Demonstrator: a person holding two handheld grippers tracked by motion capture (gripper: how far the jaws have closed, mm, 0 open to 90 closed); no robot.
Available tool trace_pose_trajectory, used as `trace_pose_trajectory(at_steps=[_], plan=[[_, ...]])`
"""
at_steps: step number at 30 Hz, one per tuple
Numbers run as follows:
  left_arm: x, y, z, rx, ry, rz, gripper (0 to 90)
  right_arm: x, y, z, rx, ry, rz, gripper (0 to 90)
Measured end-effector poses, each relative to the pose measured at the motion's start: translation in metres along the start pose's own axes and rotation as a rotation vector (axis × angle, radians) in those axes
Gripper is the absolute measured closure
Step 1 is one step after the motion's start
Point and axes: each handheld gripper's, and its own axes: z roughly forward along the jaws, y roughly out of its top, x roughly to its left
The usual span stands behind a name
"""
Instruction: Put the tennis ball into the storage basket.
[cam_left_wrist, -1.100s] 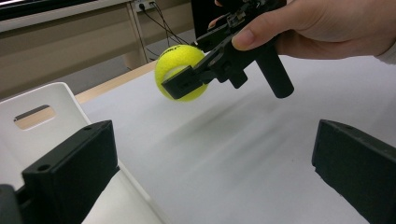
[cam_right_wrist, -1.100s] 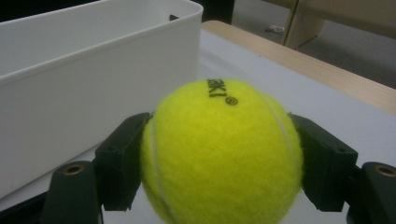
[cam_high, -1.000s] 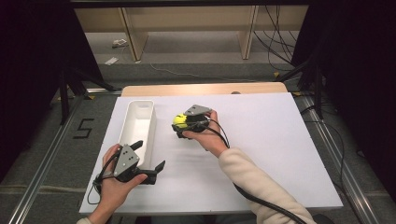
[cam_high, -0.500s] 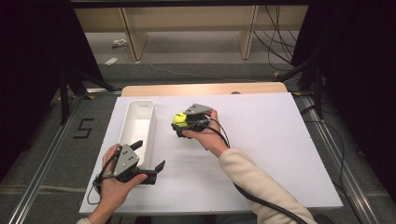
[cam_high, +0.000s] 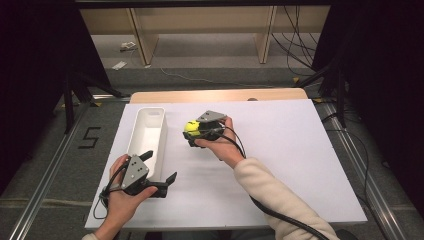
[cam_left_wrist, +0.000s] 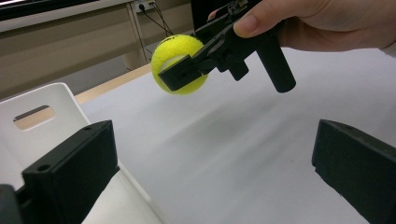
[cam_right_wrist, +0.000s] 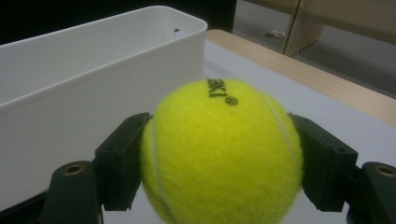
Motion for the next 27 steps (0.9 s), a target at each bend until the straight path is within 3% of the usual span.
trace_pose_trajectory(at_steps=[27], plan=[[-0.0003, 0.0001, 0.0000, 0.000, 0.001, 0.001, 0.0, 0.0035, 0.0052, -0.0025, -0.011, 0.015, -0.006, 27.0]])
